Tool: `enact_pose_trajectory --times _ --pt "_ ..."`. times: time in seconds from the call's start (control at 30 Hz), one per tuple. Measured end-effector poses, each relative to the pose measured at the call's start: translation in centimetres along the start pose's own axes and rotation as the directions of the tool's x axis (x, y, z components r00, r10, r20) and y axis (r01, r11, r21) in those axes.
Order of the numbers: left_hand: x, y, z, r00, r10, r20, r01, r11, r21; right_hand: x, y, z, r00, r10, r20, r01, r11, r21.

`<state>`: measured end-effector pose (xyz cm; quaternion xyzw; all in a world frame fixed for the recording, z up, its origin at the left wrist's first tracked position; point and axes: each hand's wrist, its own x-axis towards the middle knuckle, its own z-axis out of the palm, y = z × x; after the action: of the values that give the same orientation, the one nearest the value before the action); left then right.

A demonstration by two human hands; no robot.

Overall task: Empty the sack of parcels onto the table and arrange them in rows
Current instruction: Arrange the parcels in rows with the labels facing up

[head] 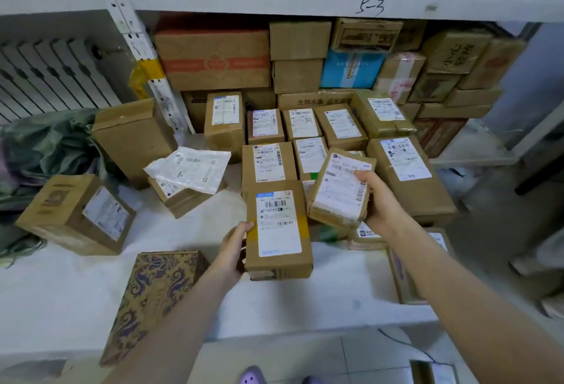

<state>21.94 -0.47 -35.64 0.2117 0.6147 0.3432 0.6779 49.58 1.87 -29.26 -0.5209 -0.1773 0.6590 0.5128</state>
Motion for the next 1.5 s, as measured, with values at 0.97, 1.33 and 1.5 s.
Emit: enact_pose_trajectory --times 0.97,1.33,1.5 --pt "2.9 0.8 2.5 0.968 0.041 -0.249 0.013 0.977 0.212 0.4 0.6 -0.5 0.981 0.190 0.052 -0.193 0.978 0.080" --pt "0.0 -0.1 7.2 0.880 0.366 -0.303 0.033 0.590 0.807 -3.0 0.4 -3.4 0.945 0.300 0.132 -0.228 0.892 -0.391" --pt "0.5 -1.4 8.5 0.896 0.348 -0.275 0.125 0.396 0.910 -4.2 1.3 -5.4 0.979 0.203 -0.017 -0.159 0.712 -0.684"
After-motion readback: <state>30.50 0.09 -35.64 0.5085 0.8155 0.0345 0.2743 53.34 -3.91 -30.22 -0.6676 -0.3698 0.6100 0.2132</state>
